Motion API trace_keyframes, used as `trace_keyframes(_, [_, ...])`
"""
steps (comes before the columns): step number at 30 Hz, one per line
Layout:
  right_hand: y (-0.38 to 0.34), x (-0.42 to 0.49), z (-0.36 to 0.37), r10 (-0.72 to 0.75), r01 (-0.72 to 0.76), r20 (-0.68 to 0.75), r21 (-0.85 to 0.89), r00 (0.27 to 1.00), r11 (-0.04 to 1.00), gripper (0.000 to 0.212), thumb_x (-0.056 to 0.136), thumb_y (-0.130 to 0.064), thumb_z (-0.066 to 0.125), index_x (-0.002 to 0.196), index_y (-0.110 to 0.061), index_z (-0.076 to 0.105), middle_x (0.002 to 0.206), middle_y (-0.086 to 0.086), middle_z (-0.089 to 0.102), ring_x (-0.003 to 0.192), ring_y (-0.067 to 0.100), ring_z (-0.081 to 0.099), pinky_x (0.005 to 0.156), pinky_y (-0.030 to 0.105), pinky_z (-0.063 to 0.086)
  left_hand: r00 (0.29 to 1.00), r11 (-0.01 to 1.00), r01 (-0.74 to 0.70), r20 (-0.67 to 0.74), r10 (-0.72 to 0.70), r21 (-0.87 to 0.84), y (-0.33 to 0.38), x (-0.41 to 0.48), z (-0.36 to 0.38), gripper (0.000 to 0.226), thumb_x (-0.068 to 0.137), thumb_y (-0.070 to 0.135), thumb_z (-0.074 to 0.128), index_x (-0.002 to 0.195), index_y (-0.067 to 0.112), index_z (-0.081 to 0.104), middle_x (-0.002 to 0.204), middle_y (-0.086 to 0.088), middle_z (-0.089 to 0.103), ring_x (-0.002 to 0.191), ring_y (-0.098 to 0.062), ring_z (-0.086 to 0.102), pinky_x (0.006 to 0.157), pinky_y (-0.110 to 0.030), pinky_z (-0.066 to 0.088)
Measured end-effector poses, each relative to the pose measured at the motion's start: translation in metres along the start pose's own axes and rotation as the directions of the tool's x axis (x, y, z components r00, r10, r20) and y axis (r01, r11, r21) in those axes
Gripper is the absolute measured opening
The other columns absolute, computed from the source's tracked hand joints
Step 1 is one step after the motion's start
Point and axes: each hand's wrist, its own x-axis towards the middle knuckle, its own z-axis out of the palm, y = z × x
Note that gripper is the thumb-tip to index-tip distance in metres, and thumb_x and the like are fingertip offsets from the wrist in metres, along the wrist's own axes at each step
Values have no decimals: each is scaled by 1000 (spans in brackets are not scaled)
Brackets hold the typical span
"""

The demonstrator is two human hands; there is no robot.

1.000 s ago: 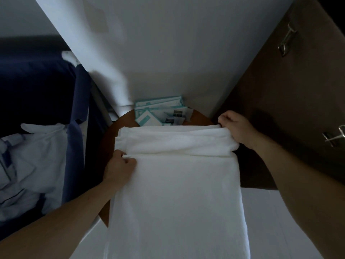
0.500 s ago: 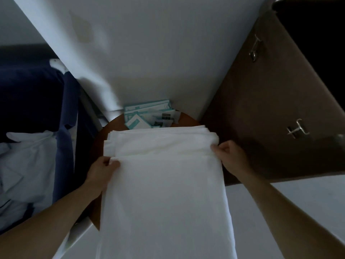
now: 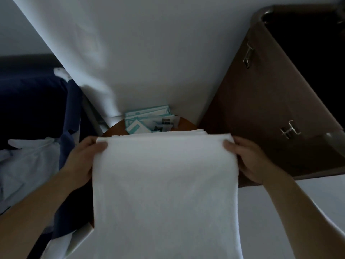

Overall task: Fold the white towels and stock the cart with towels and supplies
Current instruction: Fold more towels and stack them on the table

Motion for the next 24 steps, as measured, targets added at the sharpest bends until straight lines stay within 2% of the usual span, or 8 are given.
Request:
trace_keyframes(2, [-9,24,3,-35,29,-82,-74,996,997,20,96,-17,60,110,-4,65,100,7,73,86,21,68,84,42,54,997,995,-71,-9,72,73,9,24,9,8,97,10,57,91,15,56,90,-10,59,73,-21,54,66,-36,46])
trace_keyframes(4, [-1,52,12,-28,0,-171,-163,985,987,27,95,-22,64,112,-1,63,103,11,69,92,26,64,90,47,52,993,952,-87,-48,106,295,-3,50,15,4,96,16,60,100,16,61,101,-13,64,78,-24,57,72,-39,51])
trace_keyframes(8, [45,83,23,-41,-79,-307,-370,951,926,30,93,-24,67,118,-8,63,111,10,66,98,26,63,93,49,53,995,794,-16,-71,74,608,-39,65,26,46,97,24,59,140,9,48,132,-14,57,115,-32,57,95,-40,46])
trace_keyframes(12, [75,71,25,-101,-77,-324,-496,941,865,48,89,-34,68,129,-10,55,120,8,62,107,31,61,94,50,51,992,823,-81,-36,122,562,-60,37,26,65,93,31,65,148,12,36,145,-10,44,126,-32,50,101,-44,44])
trace_keyframes(16, [95,52,26,-88,-96,-307,-539,948,837,59,89,-38,67,136,-9,48,129,11,58,115,34,58,98,46,48,991,727,-77,-29,132,682,-92,-3,12,59,88,34,69,137,7,48,130,-10,53,117,-31,55,96,-43,50])
trace_keyframes(19, [109,31,33,-94,-100,-299,-575,950,812,60,91,-40,65,139,-9,46,133,12,56,118,34,57,96,38,47,998,779,23,-57,16,626,-121,-31,-1,68,83,49,70,133,6,52,129,-10,57,113,-29,57,97,-44,51])
trace_keyframes(21, [118,15,36,-84,-108,-290,-586,953,803,65,91,-44,62,144,-12,41,138,11,54,123,34,55,100,41,46,997,812,81,-60,-57,578,-143,-46,-9,83,80,61,67,139,7,48,134,-10,57,116,-28,58,100,-46,51])
trace_keyframes(24, [132,-12,36,-50,-155,-300,-619,953,770,74,92,-51,58,151,-15,32,146,10,47,129,34,50,104,45,44,994,829,107,-48,-96,549,-163,-69,-13,80,84,61,64,141,7,46,134,-10,58,115,-27,58,99,-46,51])
